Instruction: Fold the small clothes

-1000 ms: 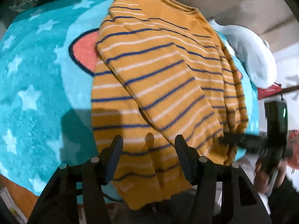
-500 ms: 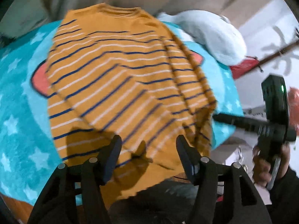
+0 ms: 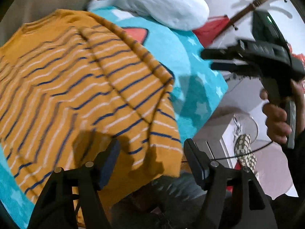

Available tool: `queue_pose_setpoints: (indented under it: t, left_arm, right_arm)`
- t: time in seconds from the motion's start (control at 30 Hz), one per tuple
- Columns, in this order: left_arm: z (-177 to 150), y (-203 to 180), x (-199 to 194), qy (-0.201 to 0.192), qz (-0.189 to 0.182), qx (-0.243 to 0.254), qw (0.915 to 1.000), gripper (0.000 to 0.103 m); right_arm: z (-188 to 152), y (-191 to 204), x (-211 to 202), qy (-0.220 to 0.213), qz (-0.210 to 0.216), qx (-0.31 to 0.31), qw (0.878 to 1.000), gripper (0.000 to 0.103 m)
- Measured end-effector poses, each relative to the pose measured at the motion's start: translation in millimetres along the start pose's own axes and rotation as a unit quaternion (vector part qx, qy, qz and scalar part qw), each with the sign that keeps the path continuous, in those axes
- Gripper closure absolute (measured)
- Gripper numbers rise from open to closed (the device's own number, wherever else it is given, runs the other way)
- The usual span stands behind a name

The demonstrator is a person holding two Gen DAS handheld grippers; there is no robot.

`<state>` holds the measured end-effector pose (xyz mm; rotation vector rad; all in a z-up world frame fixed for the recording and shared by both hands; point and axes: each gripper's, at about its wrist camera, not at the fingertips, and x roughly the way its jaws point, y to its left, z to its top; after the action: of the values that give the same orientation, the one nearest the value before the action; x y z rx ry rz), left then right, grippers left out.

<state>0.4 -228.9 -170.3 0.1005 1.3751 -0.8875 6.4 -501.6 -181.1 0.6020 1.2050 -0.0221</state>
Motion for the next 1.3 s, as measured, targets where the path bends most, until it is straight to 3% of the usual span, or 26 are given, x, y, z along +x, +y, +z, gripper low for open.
queue_pose_setpoints:
  t: [0.2, 0.37, 0.47, 0.5, 0.57, 0.6, 0.67, 0.87, 1.03, 1.13, 1.3]
  left_arm:
    - [19.0, -19.9, 60.7, 0.032, 0.033, -0.032, 0.9984, 0.035]
    - [27.3, -18.8, 91.1, 0.053, 0.049, -0.068, 0.9950, 0.043]
    - [28.3, -20.1, 100.2, 0.064, 0.054, -0.073, 0.9938, 0.068]
    - [28.9, -20.5, 102.4, 0.067, 0.059, -0.074, 0.9933, 0.086]
    - [26.6, -18.0, 103.4, 0.065, 0.065, -0.086, 0.9921, 0.093]
    - [25.8, -16.2, 100.2, 0.061, 0.064, -0.096, 0.9914, 0.094]
    - [23.4, -16.4, 83.3, 0.042, 0.049, -0.108, 0.9921, 0.095]
    - [3.0, -19.6, -8.9, -0.043, -0.006, -0.124, 0.9914, 0.095]
    - [-29.1, 5.8, -77.9, -0.092, -0.024, -0.140, 0.9855, 0.095]
    - [-55.0, 37.6, -102.5, -0.109, -0.013, -0.158, 0.9813, 0.095]
    - [-92.2, 102.5, -98.0, -0.093, 0.003, -0.205, 0.9743, 0.095]
  right_arm:
    - [28.8, -13.8, 46.0, 0.057, 0.043, -0.027, 0.997, 0.035]
    - [53.9, -5.2, 86.1, 0.090, 0.065, -0.060, 0.992, 0.036]
    - [70.4, 2.5, 117.4, 0.111, 0.058, -0.080, 0.989, 0.049]
    - [75.6, 4.3, 129.2, 0.121, 0.056, -0.084, 0.987, 0.057]
    - [81.9, 8.7, 148.7, 0.139, 0.052, -0.102, 0.984, 0.074]
    - [82.9, 11.3, 155.6, 0.147, 0.044, -0.117, 0.981, 0.086]
    - [83.8, 11.9, 158.0, 0.150, 0.031, -0.127, 0.980, 0.098]
    - [90.9, 32.3, 99.2, 0.114, 0.062, -0.129, 0.983, 0.099]
    - [90.7, 102.6, 46.9, 0.075, 0.109, -0.158, 0.979, 0.099]
    - [80.5, 154.0, 45.6, 0.074, 0.119, -0.187, 0.972, 0.099]
    - [49.0, 237.8, 102.0, 0.099, 0.093, -0.221, 0.966, 0.096]
